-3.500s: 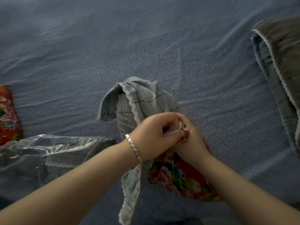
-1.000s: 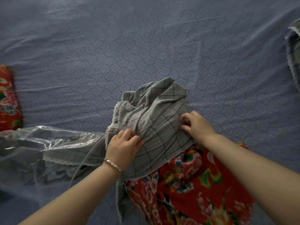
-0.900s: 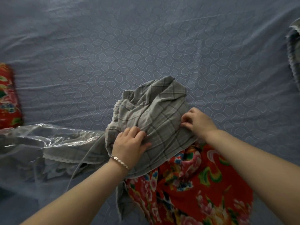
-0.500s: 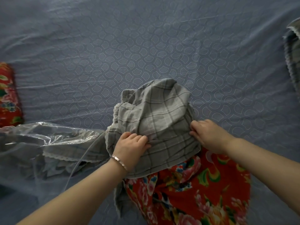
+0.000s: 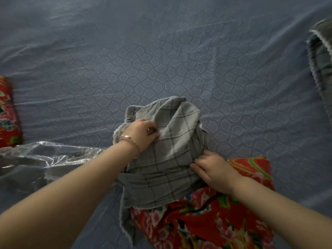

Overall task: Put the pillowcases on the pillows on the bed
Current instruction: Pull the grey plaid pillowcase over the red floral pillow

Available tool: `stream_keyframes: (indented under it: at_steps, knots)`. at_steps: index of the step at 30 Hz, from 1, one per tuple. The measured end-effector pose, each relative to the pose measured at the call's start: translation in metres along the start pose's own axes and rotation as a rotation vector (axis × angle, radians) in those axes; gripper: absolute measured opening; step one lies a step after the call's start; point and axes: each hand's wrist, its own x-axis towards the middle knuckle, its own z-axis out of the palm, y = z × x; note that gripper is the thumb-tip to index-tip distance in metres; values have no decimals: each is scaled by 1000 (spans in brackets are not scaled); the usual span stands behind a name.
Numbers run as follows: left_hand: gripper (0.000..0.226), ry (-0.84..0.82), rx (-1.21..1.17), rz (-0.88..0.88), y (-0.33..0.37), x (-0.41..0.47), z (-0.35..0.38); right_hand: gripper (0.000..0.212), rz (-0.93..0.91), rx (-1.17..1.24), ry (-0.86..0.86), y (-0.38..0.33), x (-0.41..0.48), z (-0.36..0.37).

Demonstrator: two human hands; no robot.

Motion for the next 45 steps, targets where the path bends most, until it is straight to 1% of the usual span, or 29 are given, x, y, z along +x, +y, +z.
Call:
stream_keyframes:
  at_steps: [2, 4, 5, 7, 8, 9, 10, 11, 12, 13, 15, 16, 17, 18, 20, 22, 24, 25, 27, 29, 31, 34, 35, 37, 39, 41, 42, 43, 45]
  knots:
    - [31, -227, 149, 60, 8, 23, 7, 42, 85, 190, 16, -5, 1, -5]
    - [39, -367, 251, 36, 11, 36, 14, 33, 216, 382, 88, -10, 6, -4]
    - [42, -405, 276, 4, 12, 40, 16, 29, 313, 487, 128, -11, 11, -2]
    - [41, -381, 340, -9, 12, 41, 17, 13, 555, 730, 258, -12, 23, 3]
    - [36, -332, 389, 32, 12, 38, 18, 3, 689, 826, 347, -11, 30, 4]
    - [32, -263, 431, 82, 12, 31, 20, 10, 809, 875, 429, -7, 37, 6]
    - [29, -173, 439, 129, 10, 23, 20, 20, 885, 863, 472, -3, 44, 6]
    - [27, -68, 411, 186, 5, 14, 20, 30, 917, 792, 476, 2, 51, 5]
    - [27, 3, 355, 233, -3, 4, 18, 35, 917, 752, 451, 3, 58, 6]
    - [29, 61, 275, 271, -12, -5, 16, 34, 883, 781, 429, 5, 62, 5]
    - [28, 176, 164, 317, -37, -20, 13, 25, 800, 1031, 353, 4, 69, 6]
    - [26, 201, 142, 316, -48, -28, 10, 28, 779, 1124, 304, 1, 72, 7]
    - [25, 196, 108, 302, -55, -35, 8, 34, 767, 1132, 244, 2, 74, 9]
    - [24, 197, 67, 280, -60, -42, 5, 39, 757, 1081, 182, 2, 77, 13]
    - [24, 206, -9, 242, -66, -52, 6, 43, 707, 975, 146, -3, 82, 19]
    - [28, 217, -55, 172, -65, -57, 4, 49, 649, 880, 197, -11, 88, 20]
    - [35, 256, -64, 88, -70, -56, -2, 51, 656, 760, 261, -12, 80, 14]
    - [41, 282, -71, 36, -77, -54, -9, 53, 679, 668, 261, -6, 67, 11]
    - [59, 297, -94, -91, -93, -50, -25, 56, 752, 457, 131, 9, 27, 10]
    - [67, 222, -88, -181, -105, -43, -34, 56, 833, 248, -55, 13, -13, 18]
    - [56, 214, -86, -216, -96, -30, -29, 53, 836, 89, -163, 9, -24, 32]
    - [32, 260, -95, -340, -60, -24, -7, 43, 894, 29, -292, 4, -6, 31]
    - [26, 275, -78, -327, -49, -30, 2, 35, 912, 29, -300, 4, 2, 26]
    - [30, 267, 43, -197, -32, -48, 22, 21, 900, -13, -240, 4, 18, 19]
    - [27, 169, 123, -91, -24, -62, 36, 15, 794, 0, -66, -4, 35, 11]
    - [29, 186, 109, -69, -29, -67, 47, 18, 620, 142, 159, -13, 52, 4]
    - [27, 184, 73, -74, -30, -68, 49, 23, 557, 203, 214, -15, 59, 2]
    - [23, 176, 50, -83, -29, -70, 49, 30, 515, 247, 226, -16, 66, 1]
    - [12, 202, 10, -102, -23, -72, 47, 41, 480, 261, 134, -14, 77, 5]
